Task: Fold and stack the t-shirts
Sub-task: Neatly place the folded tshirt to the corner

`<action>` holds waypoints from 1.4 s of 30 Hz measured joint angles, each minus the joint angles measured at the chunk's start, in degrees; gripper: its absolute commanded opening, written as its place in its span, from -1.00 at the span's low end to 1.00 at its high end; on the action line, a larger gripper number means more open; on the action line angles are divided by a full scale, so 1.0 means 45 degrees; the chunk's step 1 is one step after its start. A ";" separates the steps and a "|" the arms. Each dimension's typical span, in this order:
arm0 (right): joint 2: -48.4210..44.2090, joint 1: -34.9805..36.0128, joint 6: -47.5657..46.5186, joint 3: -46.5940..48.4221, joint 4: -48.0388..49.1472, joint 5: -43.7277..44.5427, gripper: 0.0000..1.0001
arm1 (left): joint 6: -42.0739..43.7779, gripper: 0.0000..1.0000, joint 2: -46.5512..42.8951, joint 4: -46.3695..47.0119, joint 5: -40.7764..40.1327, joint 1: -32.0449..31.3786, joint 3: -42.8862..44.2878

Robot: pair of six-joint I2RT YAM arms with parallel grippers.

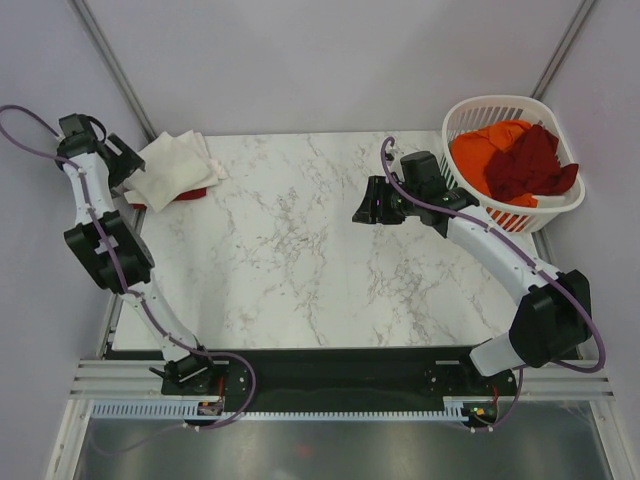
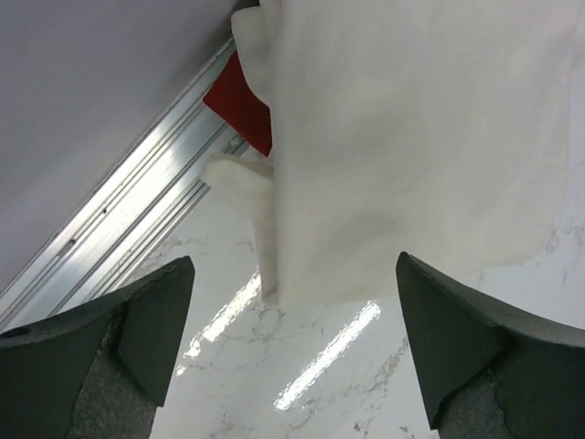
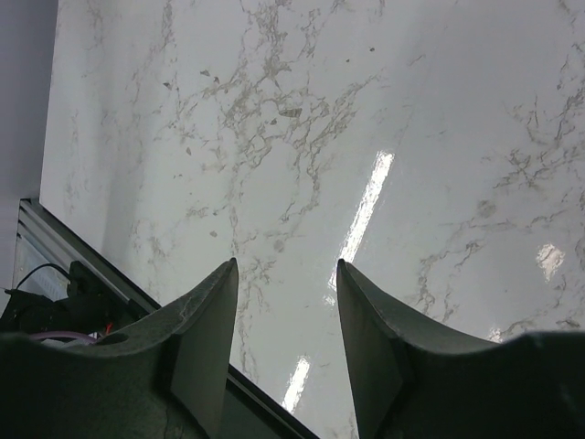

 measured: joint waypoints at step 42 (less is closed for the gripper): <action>0.0005 0.0000 0.0024 -0.0146 0.0209 -0.0175 0.11 | -0.1904 -0.84 0.1107 0.3016 -0.0733 -0.3274 -0.0777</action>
